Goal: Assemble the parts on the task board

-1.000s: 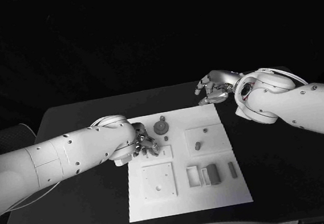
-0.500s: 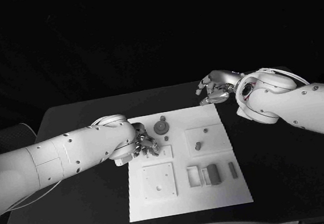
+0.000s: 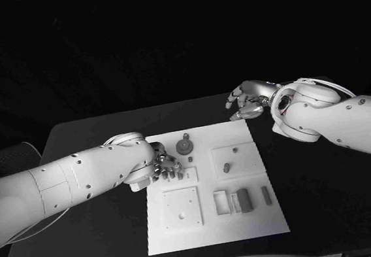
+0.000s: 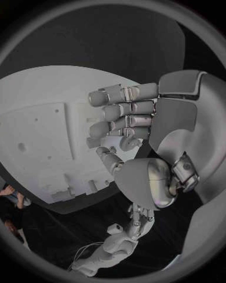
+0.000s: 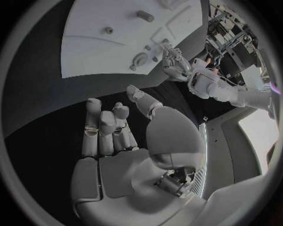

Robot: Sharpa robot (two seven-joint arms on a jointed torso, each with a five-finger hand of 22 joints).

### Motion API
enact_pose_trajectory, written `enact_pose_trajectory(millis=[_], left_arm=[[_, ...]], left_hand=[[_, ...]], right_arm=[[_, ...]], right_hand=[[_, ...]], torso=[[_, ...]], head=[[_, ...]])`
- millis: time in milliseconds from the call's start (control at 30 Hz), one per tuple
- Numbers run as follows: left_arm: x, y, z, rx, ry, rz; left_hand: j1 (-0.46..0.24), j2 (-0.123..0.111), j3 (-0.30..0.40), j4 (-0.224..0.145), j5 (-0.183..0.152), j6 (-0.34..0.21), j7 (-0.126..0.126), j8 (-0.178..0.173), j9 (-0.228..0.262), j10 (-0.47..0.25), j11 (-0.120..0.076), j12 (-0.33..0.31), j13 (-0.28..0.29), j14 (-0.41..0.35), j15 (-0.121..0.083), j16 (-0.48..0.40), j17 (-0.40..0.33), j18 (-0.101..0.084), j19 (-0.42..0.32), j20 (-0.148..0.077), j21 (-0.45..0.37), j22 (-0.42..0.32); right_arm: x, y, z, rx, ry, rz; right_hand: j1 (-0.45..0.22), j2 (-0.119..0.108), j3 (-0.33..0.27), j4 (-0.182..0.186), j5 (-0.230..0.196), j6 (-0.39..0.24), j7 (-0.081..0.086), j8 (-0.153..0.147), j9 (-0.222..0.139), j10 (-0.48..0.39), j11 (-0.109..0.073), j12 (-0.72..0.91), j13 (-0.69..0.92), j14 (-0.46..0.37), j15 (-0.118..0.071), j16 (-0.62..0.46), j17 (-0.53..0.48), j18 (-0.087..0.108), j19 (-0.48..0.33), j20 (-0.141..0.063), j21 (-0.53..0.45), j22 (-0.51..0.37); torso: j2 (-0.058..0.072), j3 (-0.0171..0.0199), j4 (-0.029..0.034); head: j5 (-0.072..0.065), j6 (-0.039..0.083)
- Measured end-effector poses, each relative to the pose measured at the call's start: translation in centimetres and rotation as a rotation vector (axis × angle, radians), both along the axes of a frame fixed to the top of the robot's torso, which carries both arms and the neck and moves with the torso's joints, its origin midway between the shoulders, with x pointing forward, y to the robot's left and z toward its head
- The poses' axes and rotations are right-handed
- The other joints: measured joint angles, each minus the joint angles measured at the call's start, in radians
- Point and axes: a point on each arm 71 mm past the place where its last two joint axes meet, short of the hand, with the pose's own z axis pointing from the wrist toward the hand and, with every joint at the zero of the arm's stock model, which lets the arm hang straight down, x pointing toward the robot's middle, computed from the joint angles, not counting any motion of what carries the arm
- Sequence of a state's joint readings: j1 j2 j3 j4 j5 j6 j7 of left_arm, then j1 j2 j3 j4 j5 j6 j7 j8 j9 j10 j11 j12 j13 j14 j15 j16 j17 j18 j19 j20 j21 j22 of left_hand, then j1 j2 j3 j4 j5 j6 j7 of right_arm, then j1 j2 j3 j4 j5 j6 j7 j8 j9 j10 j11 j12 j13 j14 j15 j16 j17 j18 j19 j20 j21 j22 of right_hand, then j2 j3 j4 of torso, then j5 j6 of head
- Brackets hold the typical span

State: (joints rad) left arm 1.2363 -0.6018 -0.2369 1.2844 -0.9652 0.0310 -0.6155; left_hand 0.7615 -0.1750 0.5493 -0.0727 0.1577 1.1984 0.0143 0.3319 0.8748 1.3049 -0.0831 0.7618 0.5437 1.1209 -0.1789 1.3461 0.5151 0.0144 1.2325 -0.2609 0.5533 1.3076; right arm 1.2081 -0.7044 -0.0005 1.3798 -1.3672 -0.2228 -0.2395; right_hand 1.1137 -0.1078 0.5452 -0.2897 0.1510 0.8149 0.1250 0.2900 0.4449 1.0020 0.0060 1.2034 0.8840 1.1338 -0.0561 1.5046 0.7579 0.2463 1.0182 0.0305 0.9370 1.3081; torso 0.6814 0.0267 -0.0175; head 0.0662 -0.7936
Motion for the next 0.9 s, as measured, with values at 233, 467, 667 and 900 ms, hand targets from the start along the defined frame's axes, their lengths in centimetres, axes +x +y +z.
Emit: enact_pose_trajectory(millis=[233,467,667,900], left_arm=[[0.0,0.0,0.0,-0.001,0.003,0.000],[0.0,0.0,0.0,-0.002,0.005,0.000],[-0.1,0.3,0.0,-0.008,0.005,0.005],[-0.5,1.1,0.2,-0.021,0.008,0.015]], left_hand=[[-0.005,0.006,-0.008,-0.009,0.000,0.000,0.000,0.000,0.004,-0.003,-0.003,0.005,0.000,-0.001,-0.001,0.001,-0.003,0.000,0.000,0.000,0.000,0.000],[0.013,0.023,-0.011,-0.042,0.000,0.000,0.000,-0.004,0.008,-0.003,-0.003,0.005,0.000,-0.001,-0.001,0.005,-0.006,0.000,0.000,0.000,0.000,0.000],[0.015,0.025,-0.013,-0.052,0.000,0.000,0.000,-0.007,0.009,-0.006,0.000,0.005,-0.002,-0.003,0.001,0.005,-0.010,0.000,-0.007,0.000,0.000,0.000],[0.015,0.025,-0.015,-0.053,0.000,-0.001,-0.001,-0.007,0.009,-0.006,0.000,0.005,-0.003,-0.003,0.001,0.005,-0.012,0.000,-0.007,0.000,0.000,0.000]], right_arm=[[0.0,-0.1,0.0,-0.002,-0.001,-0.001],[0.0,-0.1,0.0,-0.003,-0.001,-0.001],[0.0,-0.1,0.0,-0.004,-0.001,-0.002],[0.1,-0.3,-0.1,-0.006,0.000,-0.007]], right_hand=[[0.000,0.000,0.000,0.000,0.000,0.000,0.000,0.000,0.000,-0.003,0.003,0.000,0.000,0.000,0.000,0.000,0.000,-0.006,0.000,0.000,0.000,0.000],[0.000,0.000,0.000,0.000,0.000,-0.002,0.002,0.000,0.000,-0.003,0.003,0.000,0.000,-0.003,0.003,0.000,0.000,0.009,0.000,0.000,0.000,0.000],[0.000,0.000,0.000,0.000,0.000,-0.002,0.002,0.000,0.000,-0.003,0.003,0.000,0.000,-0.003,0.003,0.000,0.000,0.009,0.000,0.000,0.000,0.000],[0.000,0.000,0.000,0.000,0.000,-0.002,0.002,0.000,0.000,-0.003,0.003,0.000,-0.001,-0.003,0.003,0.000,0.000,0.009,0.000,0.000,0.000,0.000]], torso=[[0.000,0.0003,-0.0001],[0.000,0.0003,0.0001],[0.000,0.0003,0.0001],[0.000,0.0000,0.0002]], head=[[-0.001,0.000],[-0.002,-0.001],[-0.001,0.001],[-0.001,0.005]])
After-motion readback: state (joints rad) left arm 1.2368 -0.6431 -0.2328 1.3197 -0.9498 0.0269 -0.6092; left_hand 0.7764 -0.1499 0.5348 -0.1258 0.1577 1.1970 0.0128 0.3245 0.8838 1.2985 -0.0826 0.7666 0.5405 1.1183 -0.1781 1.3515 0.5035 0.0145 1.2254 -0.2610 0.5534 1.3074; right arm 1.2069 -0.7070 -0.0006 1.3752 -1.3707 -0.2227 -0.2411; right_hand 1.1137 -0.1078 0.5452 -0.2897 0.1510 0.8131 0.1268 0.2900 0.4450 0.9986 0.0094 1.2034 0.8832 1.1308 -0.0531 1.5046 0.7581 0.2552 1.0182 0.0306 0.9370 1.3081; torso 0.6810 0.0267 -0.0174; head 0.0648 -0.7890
